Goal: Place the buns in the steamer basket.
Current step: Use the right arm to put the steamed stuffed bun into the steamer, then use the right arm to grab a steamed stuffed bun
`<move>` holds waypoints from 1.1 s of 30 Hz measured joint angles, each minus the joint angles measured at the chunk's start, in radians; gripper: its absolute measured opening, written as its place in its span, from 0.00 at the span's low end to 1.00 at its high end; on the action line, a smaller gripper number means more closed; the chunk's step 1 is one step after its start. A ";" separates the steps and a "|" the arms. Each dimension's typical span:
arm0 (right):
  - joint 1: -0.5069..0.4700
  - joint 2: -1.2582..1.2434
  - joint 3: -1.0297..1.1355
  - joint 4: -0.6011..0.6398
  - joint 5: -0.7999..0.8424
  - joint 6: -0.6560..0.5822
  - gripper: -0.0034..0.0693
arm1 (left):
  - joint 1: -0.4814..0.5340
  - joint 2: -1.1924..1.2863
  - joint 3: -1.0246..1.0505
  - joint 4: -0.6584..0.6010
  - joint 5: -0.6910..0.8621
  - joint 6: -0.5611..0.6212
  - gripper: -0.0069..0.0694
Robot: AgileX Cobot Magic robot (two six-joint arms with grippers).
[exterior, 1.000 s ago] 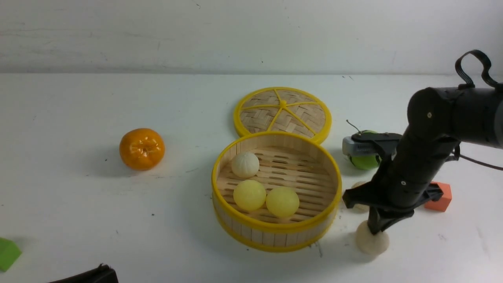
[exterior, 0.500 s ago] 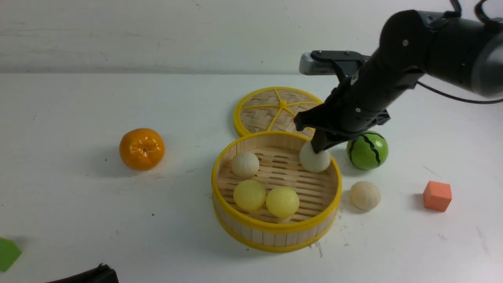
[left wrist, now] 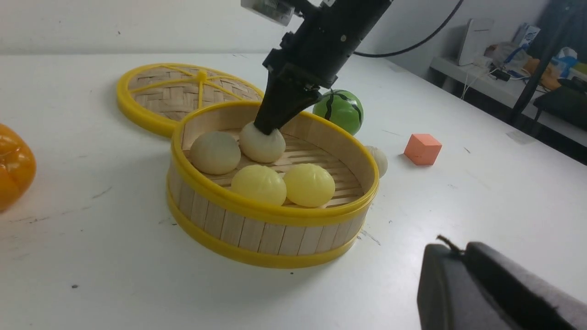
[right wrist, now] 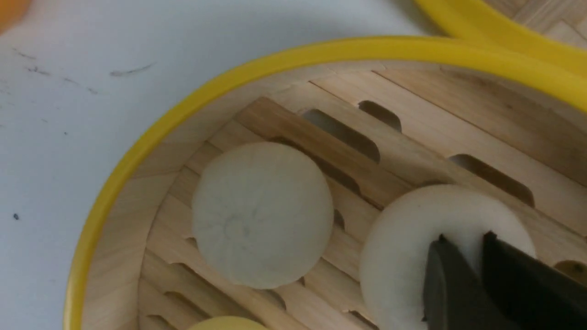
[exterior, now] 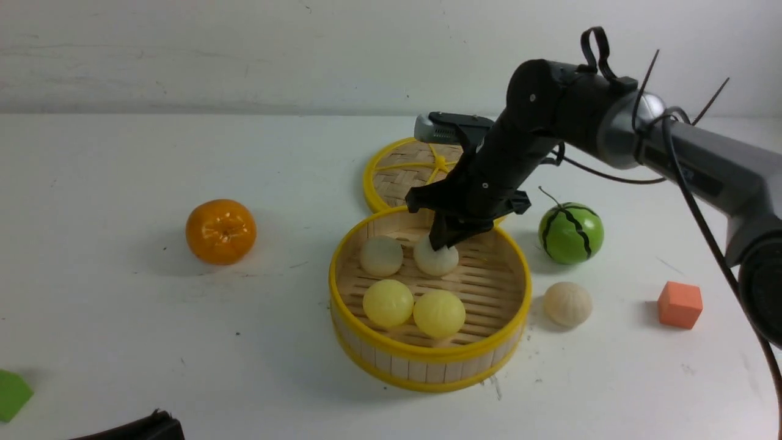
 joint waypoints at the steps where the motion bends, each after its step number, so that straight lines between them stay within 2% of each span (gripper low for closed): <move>1: 0.000 0.003 -0.005 0.000 0.004 0.005 0.26 | 0.000 0.000 0.000 0.000 0.000 0.000 0.14; 6: -0.001 -0.003 -0.054 -0.002 0.123 0.034 0.55 | 0.000 0.000 0.000 0.000 0.000 0.000 0.16; 9: -0.001 -0.044 -0.074 -0.028 0.196 0.023 0.61 | 0.000 0.000 0.000 0.000 0.000 -0.001 0.16; 11: -0.001 -0.097 -0.073 -0.071 0.211 0.023 0.58 | 0.000 0.000 0.000 0.000 0.000 -0.001 0.16; 15: -0.002 -0.214 -0.014 -0.154 0.211 0.023 0.46 | 0.000 0.000 0.000 0.000 0.000 -0.001 0.17; 16: -0.003 -0.274 0.048 -0.206 0.211 0.030 0.38 | 0.000 0.000 0.000 0.000 0.000 -0.001 0.17; 18: -0.012 -0.330 0.118 -0.245 0.212 0.049 0.31 | 0.000 0.000 0.000 0.000 0.000 -0.001 0.17; 19: -0.036 -0.388 0.216 -0.280 0.215 0.084 0.24 | 0.000 0.000 0.000 0.000 0.000 -0.001 0.18; 22: -0.089 -0.425 0.330 -0.292 0.219 0.119 0.21 | 0.000 0.000 0.000 0.000 0.000 -0.001 0.18; 26: -0.153 -0.401 0.456 -0.270 0.192 0.139 0.25 | 0.000 0.000 0.000 0.000 0.000 -0.001 0.19; 33: -0.161 -0.321 0.471 -0.241 0.070 0.134 0.48 | 0.000 0.000 0.000 0.000 0.000 -0.001 0.20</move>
